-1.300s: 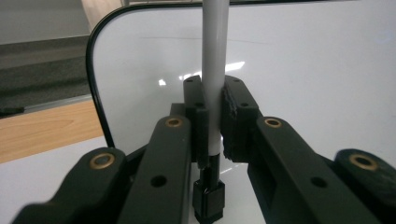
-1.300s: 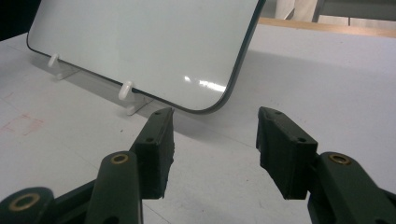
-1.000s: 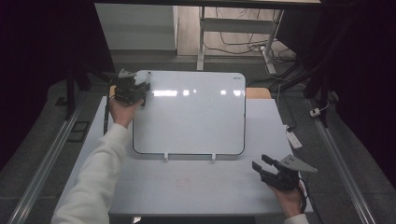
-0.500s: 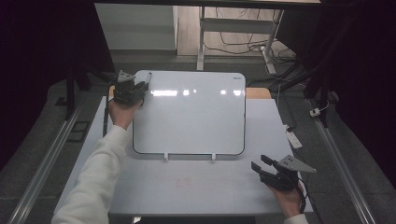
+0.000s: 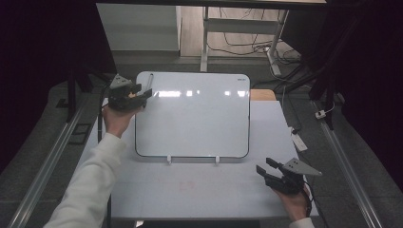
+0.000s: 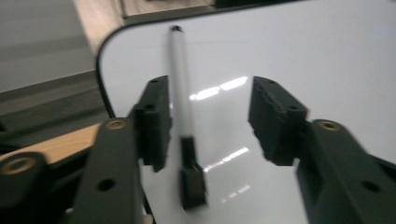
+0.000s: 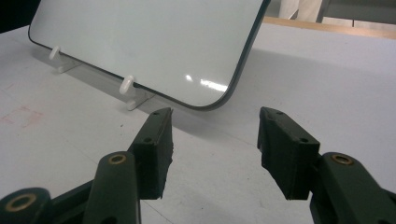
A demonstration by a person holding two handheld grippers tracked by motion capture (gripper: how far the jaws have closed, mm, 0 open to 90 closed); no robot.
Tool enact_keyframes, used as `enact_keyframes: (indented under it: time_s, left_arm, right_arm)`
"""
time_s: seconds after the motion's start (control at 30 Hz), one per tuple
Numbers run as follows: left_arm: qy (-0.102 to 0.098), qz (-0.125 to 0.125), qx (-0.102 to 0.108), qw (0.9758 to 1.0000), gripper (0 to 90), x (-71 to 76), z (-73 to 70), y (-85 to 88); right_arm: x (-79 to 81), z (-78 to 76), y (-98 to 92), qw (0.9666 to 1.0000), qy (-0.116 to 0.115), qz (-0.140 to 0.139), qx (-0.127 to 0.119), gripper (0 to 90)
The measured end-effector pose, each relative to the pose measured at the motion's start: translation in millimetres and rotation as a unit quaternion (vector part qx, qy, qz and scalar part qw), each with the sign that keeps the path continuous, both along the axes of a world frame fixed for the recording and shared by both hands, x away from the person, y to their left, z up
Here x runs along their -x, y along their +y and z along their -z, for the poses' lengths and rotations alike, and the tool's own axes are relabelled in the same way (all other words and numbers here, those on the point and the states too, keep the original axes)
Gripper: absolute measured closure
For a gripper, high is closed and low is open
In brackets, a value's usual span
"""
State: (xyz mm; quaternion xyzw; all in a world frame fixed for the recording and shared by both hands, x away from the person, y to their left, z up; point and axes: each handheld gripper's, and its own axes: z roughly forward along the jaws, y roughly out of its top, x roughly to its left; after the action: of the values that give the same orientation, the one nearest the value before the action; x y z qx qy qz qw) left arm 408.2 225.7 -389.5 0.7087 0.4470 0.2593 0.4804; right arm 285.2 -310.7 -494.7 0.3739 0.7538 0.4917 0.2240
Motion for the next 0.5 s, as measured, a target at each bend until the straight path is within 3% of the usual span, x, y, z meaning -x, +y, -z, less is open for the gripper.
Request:
enact_keyframes:
  time_s: [0.2,0.37,0.5]
  left_arm:
    - [0.018,0.057,-0.003,0.9982,38.5,46.6,11.9,4.2]
    - [0.042,0.08,-0.017,0.9958,34.4,82.8,32.8,6.1]
    - [0.065,0.09,-0.008,0.9938,32.1,106.1,50.0,11.0]
  right_arm:
    - [-1.1,0.3,-0.5,0.9999,-0.001,-0.008,0.012,43.6]
    - [-2.3,0.9,0.2,0.9996,-0.003,-0.018,0.021,43.0]
    - [-2.6,1.4,1.4,0.9993,-0.004,-0.026,0.027,42.8]
